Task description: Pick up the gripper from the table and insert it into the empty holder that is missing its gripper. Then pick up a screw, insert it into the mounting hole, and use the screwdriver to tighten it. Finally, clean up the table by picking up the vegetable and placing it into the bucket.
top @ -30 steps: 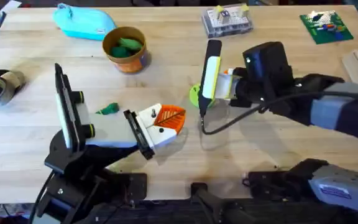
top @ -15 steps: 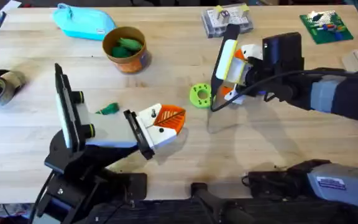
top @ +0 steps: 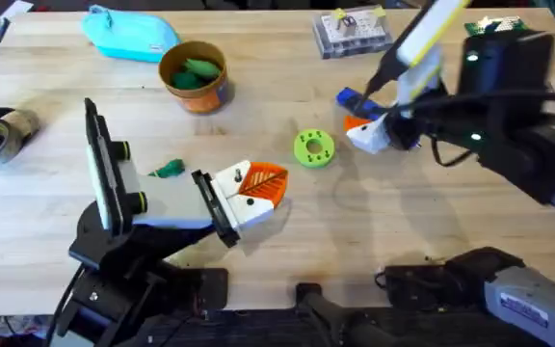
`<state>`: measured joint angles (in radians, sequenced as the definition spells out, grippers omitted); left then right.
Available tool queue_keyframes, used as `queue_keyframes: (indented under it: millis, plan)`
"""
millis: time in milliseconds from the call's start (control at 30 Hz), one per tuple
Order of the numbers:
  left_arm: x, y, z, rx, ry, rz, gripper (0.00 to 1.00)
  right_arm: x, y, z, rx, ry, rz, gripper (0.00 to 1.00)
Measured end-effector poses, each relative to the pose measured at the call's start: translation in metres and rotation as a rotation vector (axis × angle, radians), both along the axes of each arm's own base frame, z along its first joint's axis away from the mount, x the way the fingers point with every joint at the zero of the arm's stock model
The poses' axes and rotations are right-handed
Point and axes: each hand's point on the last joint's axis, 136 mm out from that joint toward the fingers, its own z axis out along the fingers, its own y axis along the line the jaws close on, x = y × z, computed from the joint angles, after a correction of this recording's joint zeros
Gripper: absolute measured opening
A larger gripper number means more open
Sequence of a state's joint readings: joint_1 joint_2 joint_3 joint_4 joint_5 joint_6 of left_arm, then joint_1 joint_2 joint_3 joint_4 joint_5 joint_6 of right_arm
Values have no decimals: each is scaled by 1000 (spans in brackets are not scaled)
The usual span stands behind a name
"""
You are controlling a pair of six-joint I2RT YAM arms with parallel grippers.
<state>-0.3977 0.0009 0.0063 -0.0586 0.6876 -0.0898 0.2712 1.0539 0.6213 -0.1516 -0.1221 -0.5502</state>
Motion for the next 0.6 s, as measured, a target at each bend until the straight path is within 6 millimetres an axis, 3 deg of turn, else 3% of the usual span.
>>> queue_keyframes:
  millis: [133,333,467,600]
  plan:
    - [0,0,0,0,0,0,14,-28,-1,34,227,43,-128,996]
    - [0,0,0,0,0,0,14,-69,-6,64,520,122,-277,996]
    - [0,0,0,0,0,1,14,-81,-5,86,680,119,-318,996]
    - [0,0,0,0,0,1,14,-85,-5,92,750,137,-341,996]
